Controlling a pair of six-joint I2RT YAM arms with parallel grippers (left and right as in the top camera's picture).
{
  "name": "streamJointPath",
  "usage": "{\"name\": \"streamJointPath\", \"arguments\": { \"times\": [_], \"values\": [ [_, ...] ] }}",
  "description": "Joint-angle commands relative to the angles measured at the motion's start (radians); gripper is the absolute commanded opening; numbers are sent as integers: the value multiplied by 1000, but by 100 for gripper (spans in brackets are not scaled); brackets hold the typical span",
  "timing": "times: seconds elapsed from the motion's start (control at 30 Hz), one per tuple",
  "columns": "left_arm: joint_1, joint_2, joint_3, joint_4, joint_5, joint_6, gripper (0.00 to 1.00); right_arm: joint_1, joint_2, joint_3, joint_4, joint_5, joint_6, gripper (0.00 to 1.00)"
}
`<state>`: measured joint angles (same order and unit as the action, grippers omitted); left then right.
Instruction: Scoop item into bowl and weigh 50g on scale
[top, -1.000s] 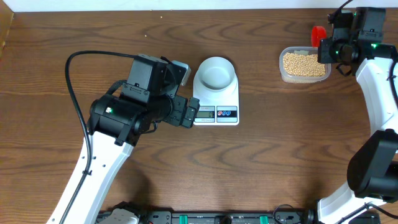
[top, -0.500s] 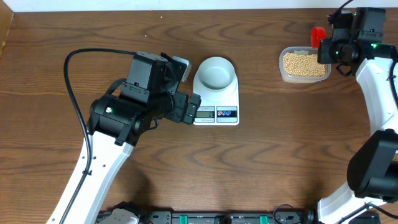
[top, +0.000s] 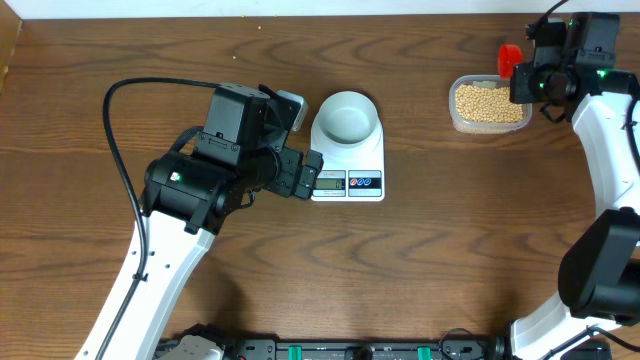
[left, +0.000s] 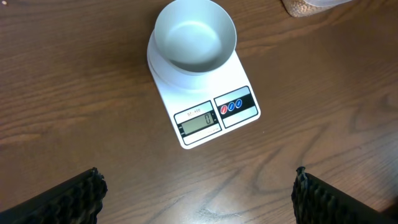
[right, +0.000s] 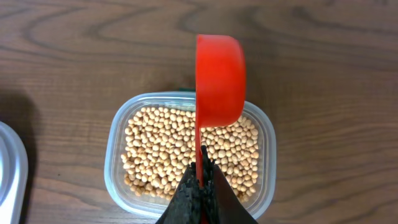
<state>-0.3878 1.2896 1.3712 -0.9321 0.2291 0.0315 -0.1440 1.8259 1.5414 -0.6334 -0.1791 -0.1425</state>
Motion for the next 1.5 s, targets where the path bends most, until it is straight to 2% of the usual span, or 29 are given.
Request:
{"name": "streamJointPath", "arguments": {
  "times": [0.0, 0.1, 0.27, 0.37, 0.63, 0.77, 1.47],
  "values": [
    [4, 8, 5, -2, -12, 17, 98, -6, -17, 16, -31, -15, 6, 1],
    [4, 8, 5, -2, -12, 17, 98, -7, -17, 16, -67, -15, -23, 1],
    [4, 8, 5, -2, -12, 17, 98, -3, -2, 16, -137, -15, -171, 1],
    [4, 8, 5, -2, -12, 17, 98, -3, 23, 16, -159, -5, -207, 1],
    [4, 8, 5, -2, -12, 17, 98, -6, 44, 16, -170, 188, -131, 1],
    [4, 8, 5, -2, -12, 17, 98, -6, 45, 16, -206, 210, -119, 1],
    [4, 8, 5, -2, -12, 17, 98, -8, 129, 16, -249, -72, -97, 1]
  ]
}}
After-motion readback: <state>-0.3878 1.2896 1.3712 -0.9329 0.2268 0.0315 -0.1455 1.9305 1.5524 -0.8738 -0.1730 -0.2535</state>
